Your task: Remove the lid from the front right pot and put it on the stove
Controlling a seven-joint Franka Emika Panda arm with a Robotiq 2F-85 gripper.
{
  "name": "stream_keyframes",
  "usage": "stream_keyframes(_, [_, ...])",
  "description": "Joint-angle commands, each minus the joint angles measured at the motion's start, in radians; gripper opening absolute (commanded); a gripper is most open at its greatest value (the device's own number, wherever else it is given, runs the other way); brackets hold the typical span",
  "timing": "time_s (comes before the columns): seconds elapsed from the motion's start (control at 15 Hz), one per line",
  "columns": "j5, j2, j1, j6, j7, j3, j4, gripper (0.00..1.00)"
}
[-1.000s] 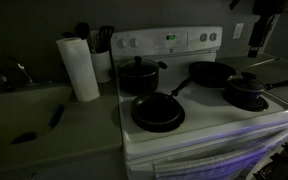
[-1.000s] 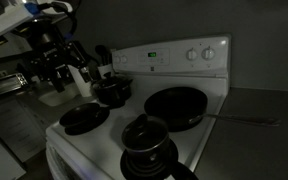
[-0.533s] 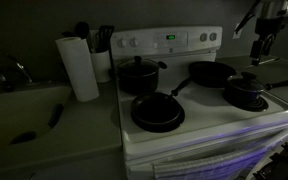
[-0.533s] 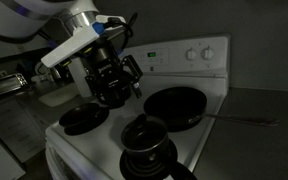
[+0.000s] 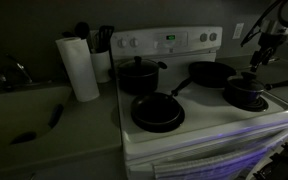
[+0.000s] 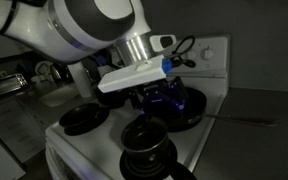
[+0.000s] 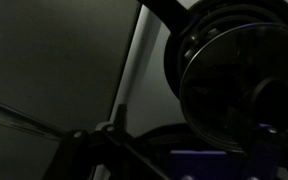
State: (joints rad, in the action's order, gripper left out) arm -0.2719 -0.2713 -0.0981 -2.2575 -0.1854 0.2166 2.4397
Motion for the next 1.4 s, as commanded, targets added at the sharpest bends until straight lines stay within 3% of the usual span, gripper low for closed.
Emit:
stream_keyframes(0.0, [0.096, 0.025, -0.013, -0.106, -0.100, 0.026, 0.015, 1.00])
stream_keyframes(0.47, [0.101, 0.033, -0.045, -0.135, -0.163, 0.041, -0.023, 1.00])
stream_keyframes(0.93, [0.235, 0.031, -0.001, -0.123, -0.363, 0.056, -0.057, 1.00])
stream_keyframes(1.33, [0.249, 0.009, 0.037, -0.045, -0.376, 0.012, -0.061, 1.00])
